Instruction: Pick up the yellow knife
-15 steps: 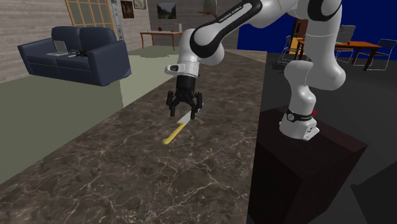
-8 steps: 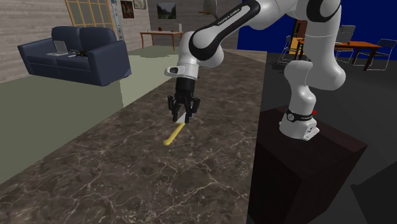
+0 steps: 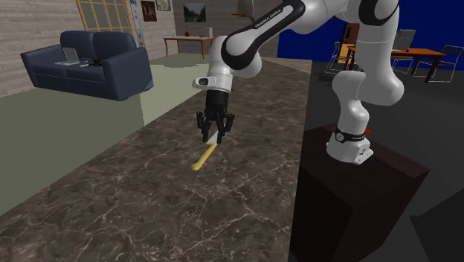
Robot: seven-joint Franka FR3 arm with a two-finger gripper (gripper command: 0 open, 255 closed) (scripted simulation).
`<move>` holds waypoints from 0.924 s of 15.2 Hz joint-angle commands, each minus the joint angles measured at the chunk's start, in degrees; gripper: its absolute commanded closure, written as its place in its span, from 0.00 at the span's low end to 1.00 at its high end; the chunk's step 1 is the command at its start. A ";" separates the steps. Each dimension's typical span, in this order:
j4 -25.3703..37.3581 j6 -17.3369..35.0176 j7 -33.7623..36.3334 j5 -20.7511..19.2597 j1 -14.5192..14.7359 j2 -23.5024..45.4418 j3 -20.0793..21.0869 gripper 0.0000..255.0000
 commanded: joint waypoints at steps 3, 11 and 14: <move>0.58 -1.51 2.13 -2.11 0.35 -1.66 -0.56 1.00; 2.69 -4.96 6.53 -6.15 0.89 -4.72 -1.48 1.00; 3.40 -5.96 7.66 -7.13 0.98 -5.44 -1.67 1.00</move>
